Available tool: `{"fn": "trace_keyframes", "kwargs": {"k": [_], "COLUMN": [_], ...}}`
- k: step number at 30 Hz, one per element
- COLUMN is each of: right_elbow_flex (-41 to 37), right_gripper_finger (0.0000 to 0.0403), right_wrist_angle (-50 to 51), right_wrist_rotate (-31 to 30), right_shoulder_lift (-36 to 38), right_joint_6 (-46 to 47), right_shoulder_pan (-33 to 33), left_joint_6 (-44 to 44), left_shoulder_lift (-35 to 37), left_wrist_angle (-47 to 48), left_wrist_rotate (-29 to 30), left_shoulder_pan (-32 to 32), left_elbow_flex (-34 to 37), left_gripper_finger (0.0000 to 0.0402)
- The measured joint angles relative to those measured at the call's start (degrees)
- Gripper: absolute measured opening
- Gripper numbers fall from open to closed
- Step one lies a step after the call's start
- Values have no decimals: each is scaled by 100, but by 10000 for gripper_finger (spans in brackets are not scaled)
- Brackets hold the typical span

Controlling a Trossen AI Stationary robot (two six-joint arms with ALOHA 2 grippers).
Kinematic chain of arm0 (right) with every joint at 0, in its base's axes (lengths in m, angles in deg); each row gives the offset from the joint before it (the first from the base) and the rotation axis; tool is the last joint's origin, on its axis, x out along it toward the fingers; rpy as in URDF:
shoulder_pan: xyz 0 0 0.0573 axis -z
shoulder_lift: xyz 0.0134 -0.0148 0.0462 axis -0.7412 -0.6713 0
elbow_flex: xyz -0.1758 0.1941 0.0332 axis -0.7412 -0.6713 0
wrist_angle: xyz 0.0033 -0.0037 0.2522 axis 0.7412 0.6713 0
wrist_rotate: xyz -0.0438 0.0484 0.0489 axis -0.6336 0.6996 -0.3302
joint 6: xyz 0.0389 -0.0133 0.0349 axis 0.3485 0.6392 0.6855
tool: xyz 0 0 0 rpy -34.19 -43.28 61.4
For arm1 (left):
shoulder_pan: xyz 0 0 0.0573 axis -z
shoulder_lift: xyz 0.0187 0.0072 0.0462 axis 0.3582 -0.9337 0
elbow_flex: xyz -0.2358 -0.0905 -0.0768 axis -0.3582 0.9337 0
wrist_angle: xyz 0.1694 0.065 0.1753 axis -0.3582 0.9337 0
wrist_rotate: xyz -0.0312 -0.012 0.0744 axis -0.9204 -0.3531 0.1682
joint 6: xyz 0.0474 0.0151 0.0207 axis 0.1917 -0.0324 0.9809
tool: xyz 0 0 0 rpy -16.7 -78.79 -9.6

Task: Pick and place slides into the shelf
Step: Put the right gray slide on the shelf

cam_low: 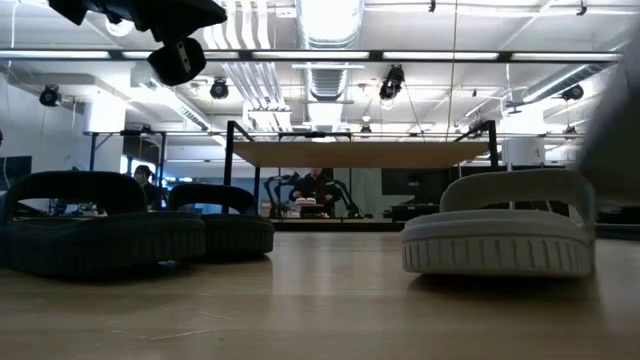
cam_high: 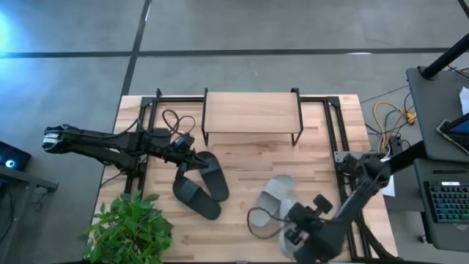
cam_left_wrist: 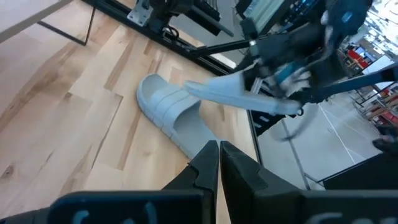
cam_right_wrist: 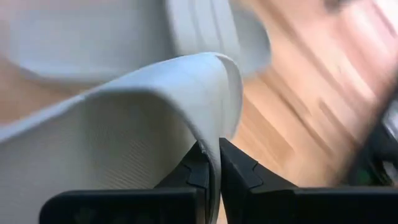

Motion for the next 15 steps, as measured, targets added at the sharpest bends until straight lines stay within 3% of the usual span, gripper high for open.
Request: {"fn": "trace_keyframes", "kwargs": {"k": [6,9,15], "right_elbow_flex": [487,758,1322], "right_gripper_finger": [13,13,13], "right_wrist_angle": [10,13,10], "right_wrist_rotate": [-2300,-2892,-3455], "right_shoulder_lift": [663,848,1069], "right_joint_6": [-131,-1220,-4070], "right_shoulder_pan": [-28,299,1315], "left_joint_6": [-2,-2,15], "left_shoulder_lift": [-4,-4,14], "left_wrist_angle": [17,16,18], "left_wrist_rotate": [1,2,4], "left_shoulder_pan": [0,0,0], "left_elbow_flex": [0,0,2], "left_gripper_finger": [2,2,2]}}
